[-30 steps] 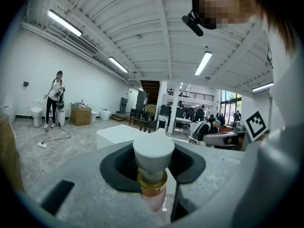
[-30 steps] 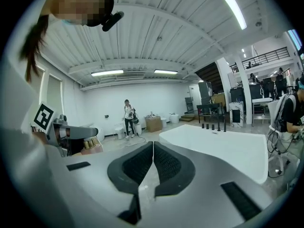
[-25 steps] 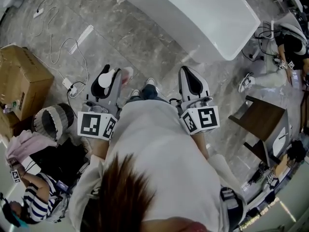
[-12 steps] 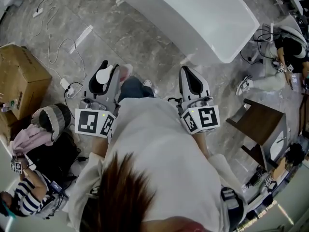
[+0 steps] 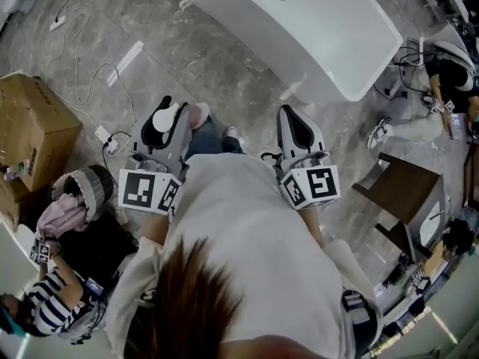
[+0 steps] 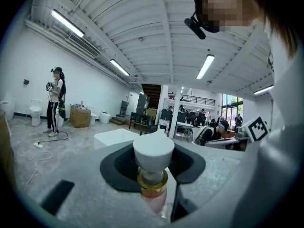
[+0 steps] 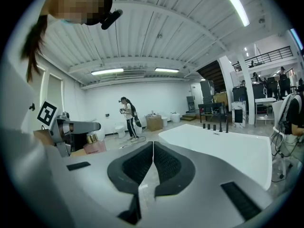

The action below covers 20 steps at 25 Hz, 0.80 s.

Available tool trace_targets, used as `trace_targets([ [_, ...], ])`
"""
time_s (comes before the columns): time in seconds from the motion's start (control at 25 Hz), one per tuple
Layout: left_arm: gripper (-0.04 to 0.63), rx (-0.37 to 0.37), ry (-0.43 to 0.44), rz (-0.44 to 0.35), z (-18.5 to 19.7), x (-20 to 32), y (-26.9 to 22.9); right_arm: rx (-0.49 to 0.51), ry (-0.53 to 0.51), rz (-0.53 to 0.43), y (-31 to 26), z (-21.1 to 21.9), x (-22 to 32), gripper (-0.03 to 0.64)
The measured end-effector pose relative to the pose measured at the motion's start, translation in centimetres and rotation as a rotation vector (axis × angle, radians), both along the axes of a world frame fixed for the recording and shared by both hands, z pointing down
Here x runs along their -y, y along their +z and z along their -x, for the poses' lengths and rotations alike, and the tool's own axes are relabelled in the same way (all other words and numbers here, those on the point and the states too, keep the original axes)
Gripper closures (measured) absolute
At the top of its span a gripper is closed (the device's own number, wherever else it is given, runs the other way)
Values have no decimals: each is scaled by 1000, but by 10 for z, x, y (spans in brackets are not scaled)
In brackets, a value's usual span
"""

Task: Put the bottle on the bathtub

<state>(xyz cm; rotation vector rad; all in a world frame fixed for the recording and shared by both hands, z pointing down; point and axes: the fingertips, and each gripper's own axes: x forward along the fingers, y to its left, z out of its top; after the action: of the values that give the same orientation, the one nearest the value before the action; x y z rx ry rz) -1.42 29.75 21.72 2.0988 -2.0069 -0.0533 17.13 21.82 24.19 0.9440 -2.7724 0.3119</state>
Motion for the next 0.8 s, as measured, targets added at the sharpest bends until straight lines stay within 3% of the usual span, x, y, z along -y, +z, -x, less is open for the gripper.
trace_targets([
  [0.48, 446, 27, 39, 0, 107, 38, -13, 17, 48, -13, -14, 101, 32, 601],
  [0.8, 446, 40, 96, -4, 148, 71, -11, 25, 151, -9, -8, 128, 56, 601],
])
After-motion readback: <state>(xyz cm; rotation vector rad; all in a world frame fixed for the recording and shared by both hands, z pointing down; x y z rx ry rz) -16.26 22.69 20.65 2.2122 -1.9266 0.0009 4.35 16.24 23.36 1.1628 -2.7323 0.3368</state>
